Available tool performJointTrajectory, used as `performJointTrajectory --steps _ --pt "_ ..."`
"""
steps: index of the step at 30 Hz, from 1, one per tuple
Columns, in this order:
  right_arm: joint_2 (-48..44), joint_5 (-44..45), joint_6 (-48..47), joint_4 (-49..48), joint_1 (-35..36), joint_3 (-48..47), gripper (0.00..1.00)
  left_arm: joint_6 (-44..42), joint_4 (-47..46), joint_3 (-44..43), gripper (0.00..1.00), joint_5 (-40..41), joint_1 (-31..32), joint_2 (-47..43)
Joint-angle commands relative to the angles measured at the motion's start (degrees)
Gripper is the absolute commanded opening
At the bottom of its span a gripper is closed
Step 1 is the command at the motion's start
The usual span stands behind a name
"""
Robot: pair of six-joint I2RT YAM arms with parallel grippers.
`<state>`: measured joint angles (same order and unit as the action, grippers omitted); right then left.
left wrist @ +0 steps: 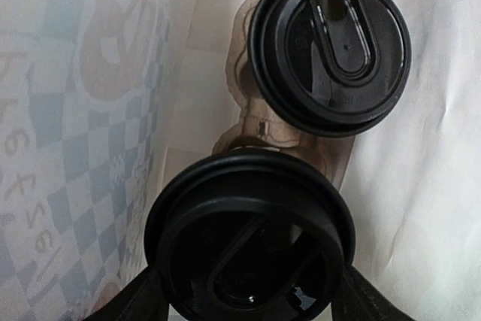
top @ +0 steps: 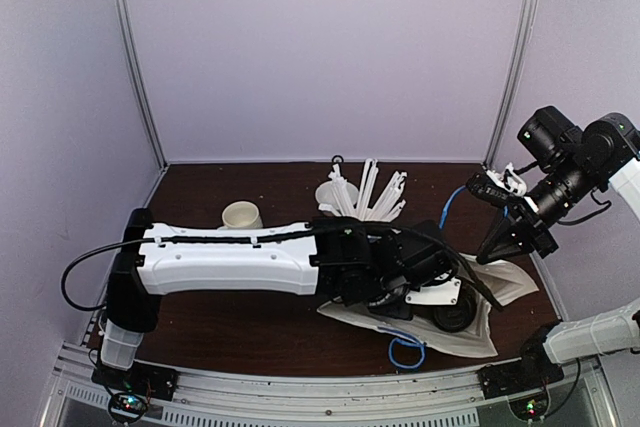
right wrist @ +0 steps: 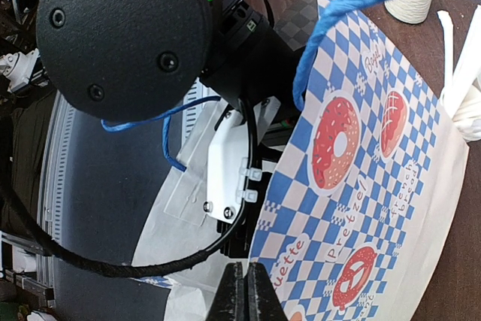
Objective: Pack the takeout coffee
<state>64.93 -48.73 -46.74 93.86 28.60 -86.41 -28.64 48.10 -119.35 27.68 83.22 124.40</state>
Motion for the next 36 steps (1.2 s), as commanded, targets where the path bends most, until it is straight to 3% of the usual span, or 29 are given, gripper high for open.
performJointTrajectory --steps 1,7,17,36 --pt "-0.46 -0.30 0.06 2.58 0.27 -0.04 0.00 -0.92 -4.03 0.89 0.49 -2.78 -0.59 0.60" --pt "-0.41 1.22 0.30 2.44 -0.12 -0.14 0.00 -1.49 -6.87 1.45 0.48 -2.62 -1.34 1.37" --pt "-0.33 2.30 0.52 1.89 -0.47 0.78 0.00 -1.04 -3.79 -1.14 0.47 -0.48 -2.02 3.22" --pt "1.25 1.85 1.04 2.05 -0.87 -1.40 0.00 0.31 -2.96 2.26 0.46 -1.05 -1.25 -2.90"
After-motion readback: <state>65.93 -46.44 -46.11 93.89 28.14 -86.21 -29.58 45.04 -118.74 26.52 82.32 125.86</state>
